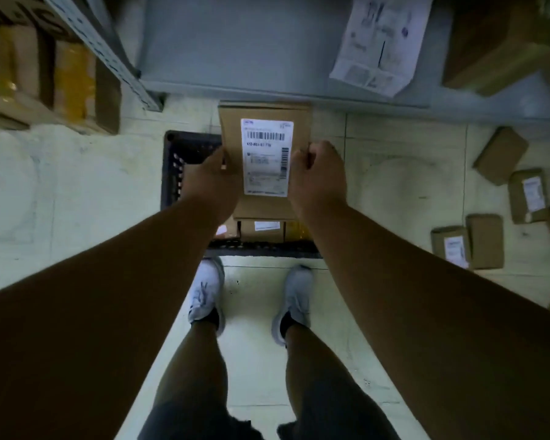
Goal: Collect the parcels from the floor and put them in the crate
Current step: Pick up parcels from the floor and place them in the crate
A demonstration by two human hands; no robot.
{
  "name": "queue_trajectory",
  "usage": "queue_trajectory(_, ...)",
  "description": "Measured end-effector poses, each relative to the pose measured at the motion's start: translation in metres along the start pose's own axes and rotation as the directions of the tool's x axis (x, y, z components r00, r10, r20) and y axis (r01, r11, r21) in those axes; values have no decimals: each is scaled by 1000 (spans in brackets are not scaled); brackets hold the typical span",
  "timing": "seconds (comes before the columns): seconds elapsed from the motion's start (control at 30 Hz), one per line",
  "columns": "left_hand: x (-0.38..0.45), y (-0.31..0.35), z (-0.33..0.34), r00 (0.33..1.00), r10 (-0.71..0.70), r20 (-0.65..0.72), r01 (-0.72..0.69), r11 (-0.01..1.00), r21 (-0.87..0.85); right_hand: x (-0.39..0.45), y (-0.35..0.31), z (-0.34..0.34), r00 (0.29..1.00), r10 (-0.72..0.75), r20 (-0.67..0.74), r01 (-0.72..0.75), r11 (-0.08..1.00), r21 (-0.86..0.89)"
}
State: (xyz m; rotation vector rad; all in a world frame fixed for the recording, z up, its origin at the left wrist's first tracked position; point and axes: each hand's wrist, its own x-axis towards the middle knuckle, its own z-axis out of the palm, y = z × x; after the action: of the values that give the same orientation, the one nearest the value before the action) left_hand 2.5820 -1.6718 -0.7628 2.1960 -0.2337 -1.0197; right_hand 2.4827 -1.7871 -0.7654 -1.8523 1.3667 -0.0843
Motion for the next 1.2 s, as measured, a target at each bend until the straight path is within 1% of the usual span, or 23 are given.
queue_trajectory(0.1, 51, -48, 31, 997, 66, 31, -68, 995, 74, 33, 59, 57, 996, 53, 78, -52, 999, -5)
queue_trajectory(0.17, 75, -82, 52, 997, 67, 50, -74, 984, 160, 49, 93, 91, 992, 80, 102, -77, 997, -32)
queue_trajectory(0.27, 103, -126, 87, 986, 75, 151, -120, 940, 320, 65, 133, 127, 984, 124, 125, -119, 992, -44)
queue_trajectory(0.33, 123, -152, 107, 974, 22, 225, -123, 886, 446, 73, 155, 146, 986, 109, 130, -100, 993, -70)
queue_trajectory(0.37, 130, -163, 116, 967, -17, 252, -108, 874, 474, 76, 164, 153, 989, 77, 128, -61, 991, -120)
queue_trajectory(0.43, 138, -176, 127, 952, -109, 287, -53, 864, 502, 79, 175, 166, 974, 34, 224, 33, 956, -290)
queue_trajectory(0.5, 140, -180, 134, 950, -163, 266, -8, 840, 542, 80, 183, 179, 940, 33, 339, 108, 916, -387)
queue_trajectory(0.53, 140, -180, 136, 950, -177, 258, -5, 816, 578, 80, 186, 185, 928, 50, 370, 115, 904, -412)
queue_trajectory(0.57, 139, -178, 138, 954, -159, 253, -36, 781, 624, 80, 188, 190, 926, 60, 373, 117, 892, -436)
queue_trajectory(0.63, 135, -171, 138, 957, -126, 260, -108, 678, 727, 80, 191, 199, 925, 101, 366, 107, 856, -506)
queue_trajectory(0.7, 132, -169, 140, 959, -147, 243, -111, 594, 797, 78, 194, 206, 922, 108, 372, 119, 836, -536)
queue_trajectory(0.73, 132, -168, 140, 961, -166, 219, -79, 595, 800, 77, 195, 208, 916, 100, 387, 136, 833, -537)
queue_trajectory(0.8, 131, -168, 140, 963, -201, 181, -9, 644, 765, 75, 197, 211, 896, 100, 433, 173, 819, -547)
queue_trajectory(0.87, 130, -169, 139, 963, -194, 187, -18, 646, 763, 74, 200, 210, 879, 137, 457, 165, 811, -561)
queue_trajectory(0.97, 127, -168, 141, 961, -175, 216, -79, 573, 816, 71, 202, 208, 869, 189, 457, 144, 786, -601)
queue_trajectory(1.03, 127, -169, 143, 954, -178, 241, -120, 509, 852, 70, 199, 204, 844, 247, 476, 121, 777, -618)
queue_trajectory(1.13, 128, -165, 140, 923, -266, 277, -147, 422, 895, 75, 196, 202, 786, 320, 530, 77, 799, -596)
queue_trajectory(1.2, 123, -156, 134, 898, -312, 310, -168, 408, 898, 76, 187, 195, 766, 341, 544, 37, 823, -567)
